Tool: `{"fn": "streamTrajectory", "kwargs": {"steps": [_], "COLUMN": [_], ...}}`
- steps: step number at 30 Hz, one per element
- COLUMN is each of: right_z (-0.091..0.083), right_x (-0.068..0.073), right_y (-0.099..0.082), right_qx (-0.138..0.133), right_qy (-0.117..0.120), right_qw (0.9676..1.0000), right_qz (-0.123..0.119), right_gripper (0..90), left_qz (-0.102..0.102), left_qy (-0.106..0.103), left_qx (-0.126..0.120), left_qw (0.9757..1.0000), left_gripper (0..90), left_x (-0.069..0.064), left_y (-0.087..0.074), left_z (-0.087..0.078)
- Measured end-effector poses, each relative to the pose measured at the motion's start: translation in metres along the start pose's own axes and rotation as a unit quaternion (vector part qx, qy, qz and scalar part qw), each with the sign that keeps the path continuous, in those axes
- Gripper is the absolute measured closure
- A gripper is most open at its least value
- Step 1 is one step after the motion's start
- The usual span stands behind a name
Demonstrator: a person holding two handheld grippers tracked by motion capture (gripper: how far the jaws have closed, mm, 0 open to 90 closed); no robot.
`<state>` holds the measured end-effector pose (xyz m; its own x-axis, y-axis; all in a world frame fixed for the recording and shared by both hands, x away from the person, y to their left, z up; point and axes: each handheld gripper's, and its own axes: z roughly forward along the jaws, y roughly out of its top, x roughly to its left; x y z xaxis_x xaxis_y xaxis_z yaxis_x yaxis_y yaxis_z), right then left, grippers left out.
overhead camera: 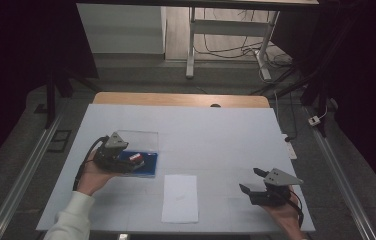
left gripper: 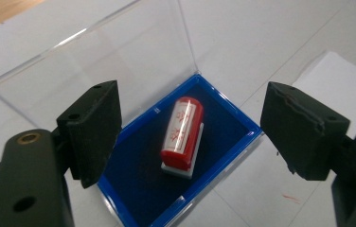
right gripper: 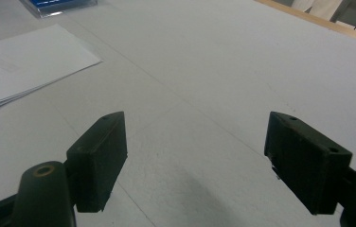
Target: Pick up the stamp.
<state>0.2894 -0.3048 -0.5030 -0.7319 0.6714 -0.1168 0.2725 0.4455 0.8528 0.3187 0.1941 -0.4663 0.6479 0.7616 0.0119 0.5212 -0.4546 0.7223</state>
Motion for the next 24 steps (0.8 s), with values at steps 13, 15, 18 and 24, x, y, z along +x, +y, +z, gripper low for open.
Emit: {"fn": "streamTrajectory", "kwargs": {"steps": [13,15,18,24], "right_z": [0.002,0.003,0.003,0.003], "right_x": [0.002,0.003,0.003,0.003], "right_y": [-0.001,-0.001,-0.001,-0.002], "right_qx": [0.006,0.009,0.013,0.013], "right_qy": [0.004,0.003,0.000,0.001], "right_qw": [1.0000,0.9999,0.9999,0.9999], "right_qz": [-0.005,-0.005,-0.007,-0.006], "right_gripper": [21.6,21.8,21.9,22.2], "left_qz": [0.028,0.033,0.039,0.043], "left_qy": [0.002,-0.001,-0.004,-0.004], "left_qx": [0.035,0.039,0.045,0.046], "left_qw": [0.9990,0.9987,0.9982,0.9980], "left_gripper": [34.2,37.3,40.7,47.8], "left_x": [-0.003,-0.002,-0.001,0.002], "left_y": [-0.002,-0.002,-0.003,-0.004], "left_z": [0.017,0.019,0.023,0.025]}}
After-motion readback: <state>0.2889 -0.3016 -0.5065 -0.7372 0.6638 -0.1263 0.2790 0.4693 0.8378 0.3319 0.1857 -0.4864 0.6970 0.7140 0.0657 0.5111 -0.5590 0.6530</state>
